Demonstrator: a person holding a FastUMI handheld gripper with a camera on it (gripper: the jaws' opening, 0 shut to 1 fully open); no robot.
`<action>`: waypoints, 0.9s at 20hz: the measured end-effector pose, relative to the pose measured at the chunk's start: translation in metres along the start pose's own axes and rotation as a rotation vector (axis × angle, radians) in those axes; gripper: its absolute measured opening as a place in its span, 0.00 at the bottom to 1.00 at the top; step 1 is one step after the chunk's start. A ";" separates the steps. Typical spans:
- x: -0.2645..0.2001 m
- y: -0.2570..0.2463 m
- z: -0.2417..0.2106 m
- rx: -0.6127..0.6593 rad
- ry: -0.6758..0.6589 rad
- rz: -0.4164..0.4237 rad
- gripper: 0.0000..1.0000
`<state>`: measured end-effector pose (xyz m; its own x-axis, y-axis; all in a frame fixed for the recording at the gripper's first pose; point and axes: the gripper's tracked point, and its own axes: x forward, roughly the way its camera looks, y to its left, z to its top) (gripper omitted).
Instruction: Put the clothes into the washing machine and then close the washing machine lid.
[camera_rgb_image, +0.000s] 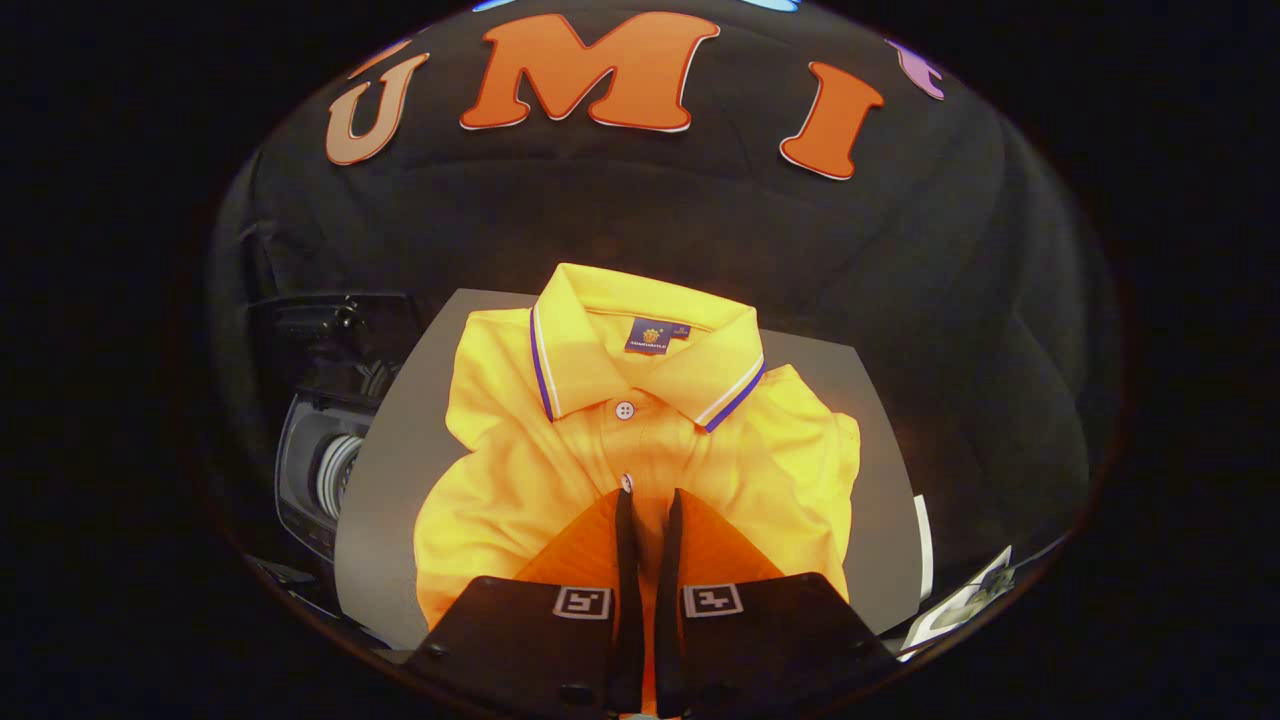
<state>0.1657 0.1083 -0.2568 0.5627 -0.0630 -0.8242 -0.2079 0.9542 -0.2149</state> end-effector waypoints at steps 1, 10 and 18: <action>0.000 0.000 0.001 -0.019 -0.006 -0.006 0.13; -0.002 -0.001 0.003 0.108 -0.197 0.134 0.13; -0.019 -0.002 0.015 0.272 -0.457 0.268 0.13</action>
<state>0.1673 0.1119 -0.2324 0.8190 0.2647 -0.5092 -0.2115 0.9640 0.1609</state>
